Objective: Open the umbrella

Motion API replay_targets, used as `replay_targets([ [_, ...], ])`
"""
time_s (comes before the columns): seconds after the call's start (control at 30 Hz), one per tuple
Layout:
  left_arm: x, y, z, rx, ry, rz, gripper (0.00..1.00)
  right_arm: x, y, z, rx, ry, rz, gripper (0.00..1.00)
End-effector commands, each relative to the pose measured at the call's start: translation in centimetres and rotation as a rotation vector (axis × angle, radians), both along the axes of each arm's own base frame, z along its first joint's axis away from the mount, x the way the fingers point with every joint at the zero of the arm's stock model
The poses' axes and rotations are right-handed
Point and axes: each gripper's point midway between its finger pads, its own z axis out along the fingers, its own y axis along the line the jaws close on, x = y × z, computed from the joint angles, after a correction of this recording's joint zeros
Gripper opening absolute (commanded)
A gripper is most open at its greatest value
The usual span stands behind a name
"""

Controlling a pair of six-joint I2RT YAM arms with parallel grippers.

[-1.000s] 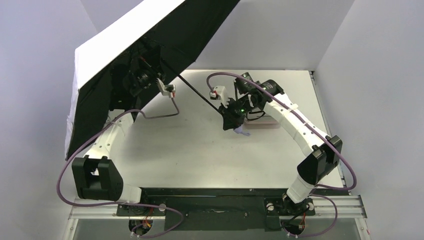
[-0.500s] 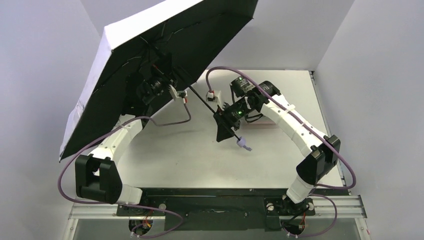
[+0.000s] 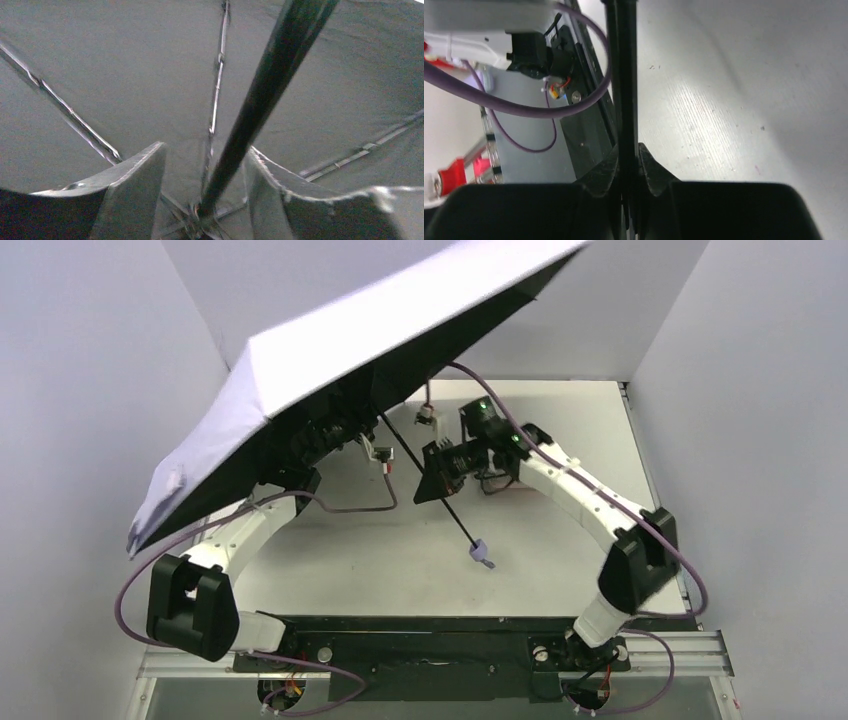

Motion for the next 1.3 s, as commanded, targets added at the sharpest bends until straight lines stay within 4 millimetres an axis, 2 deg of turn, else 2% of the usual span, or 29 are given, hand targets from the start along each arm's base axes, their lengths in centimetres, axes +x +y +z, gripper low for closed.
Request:
replay_targets([
  [0.0,-1.8,1.0,2.1,-0.13,0.018,0.002,0.59,5.1,-0.6,7.2,0.354,-0.192,-0.367,0.0],
  [0.03,-2.0,1.2,2.1,-0.145,0.029,0.005,0.67,5.3,-0.9,7.5,0.361,-0.202,-0.399,0.0],
  [0.07,-2.4,1.5,1.9,-0.175,0.057,0.003,0.7,5.9,-1.6,7.4,0.352,-0.227,-0.455,0.0],
  [0.13,-3.2,1.8,1.4,-0.217,0.1,-0.001,0.85,7.0,-2.7,7.1,0.344,-0.259,-0.558,0.0],
  [0.17,-3.8,1.8,1.7,-0.237,0.106,-0.01,0.98,7.0,-3.3,7.5,0.352,-0.277,-0.588,0.0],
  [0.2,-4.1,1.7,0.9,-0.264,0.147,-0.02,0.99,7.8,-3.8,7.4,0.364,-0.303,-0.642,0.0],
  [0.23,-4.9,1.6,1.3,-0.284,0.154,-0.03,0.97,8.1,-4.4,7.8,0.372,-0.327,-0.683,0.0],
  [0.27,-5.2,1.4,0.2,-0.306,0.21,-0.037,0.97,8.0,-4.5,7.4,0.37,-0.328,-0.694,0.0],
  [0.3,-5.8,1.4,0.3,-0.319,0.225,-0.043,0.97,8.0,-4.7,7.6,0.372,-0.338,-0.712,0.0],
  [0.33,-6.0,1.4,-0.8,-0.338,0.28,-0.043,0.97,7.8,-4.7,6.8,0.363,-0.33,-0.717,0.0],
  [0.37,-6.4,1.5,-0.7,-0.358,0.292,-0.038,0.97,7.7,-4.8,6.7,0.366,-0.333,-0.721,0.0],
  [0.4,-6.5,1.6,-1.8,-0.38,0.347,-0.032,0.97,7.7,-4.8,6.2,0.37,-0.335,-0.72,0.0],
  [0.5,-7.0,2.8,-2.9,-0.476,0.44,0.019,0.97,8.3,-4.9,5.1,0.372,-0.371,-0.705,0.0],
  [0.53,-7.1,3.1,-4.1,-0.515,0.516,0.039,0.97,8.5,-5.0,4.8,0.363,-0.388,-0.703,0.0],
  [0.57,-7.2,3.7,-4.1,-0.554,0.54,0.068,0.97,8.9,-5.2,4.1,0.354,-0.389,-0.711,0.0],
  [0.6,-7.3,4.3,-5.4,-0.604,0.616,0.106,0.97,9.0,-5.3,3.9,0.353,-0.388,-0.716,0.0],
  [0.63,-7.7,4.6,-5.8,-0.66,0.667,0.117,0.97,9.2,-5.5,3.5,0.352,-0.392,-0.728,0.0],
  [0.67,-7.8,5.1,-7.2,-0.674,0.724,0.161,0.97,9.2,-5.7,3.2,0.349,-0.395,-0.737,0.0],
  [0.77,-9.4,5.7,-9.9,-0.761,0.884,0.212,0.97,8.9,-6.4,2.1,0.351,-0.428,-0.791,0.0],
  [0.8,-10.3,6.0,-11.6,-0.754,0.957,0.247,0.97,8.9,-6.6,2.0,0.35,-0.44,-0.809,0.01],
  [0.83,-10.8,6.0,-12.7,-0.791,1.017,0.265,0.97,8.5,-6.6,1.2,0.336,-0.439,-0.805,0.03],
  [0.9,-12.1,6.6,-15.9,-0.826,1.146,0.343,0.97,8.3,-6.8,0.3,0.311,-0.448,-0.806,0.15],
  [0.93,-12.4,6.8,-16.5,-0.844,1.166,0.365,0.97,8.3,-6.9,0.0,0.301,-0.456,-0.807,0.22],
  [0.97,-13.0,7.0,-18.0,-0.865,1.218,0.398,0.97,8.2,-7.1,-0.5,0.281,-0.469,-0.801,0.24],
  [1.0,-13.3,7.2,-18.5,-0.88,1.229,0.409,0.97,8.3,-7.3,-0.7,0.27,-0.48,-0.802,0.28],
  [1.03,-13.7,7.4,-19.8,-0.898,1.262,0.431,0.97,8.2,-7.4,-1.2,0.25,-0.501,-0.791,0.29],
  [1.17,-14.8,7.7,-22.3,-0.944,1.338,0.481,0.97,7.8,-7.6,-2.8,0.184,-0.544,-0.769,0.34],
  [1.27,-15.4,7.9,-23.6,-0.941,1.379,0.511,0.97,7.4,-7.8,-3.5,0.146,-0.565,-0.741,0.5],
])
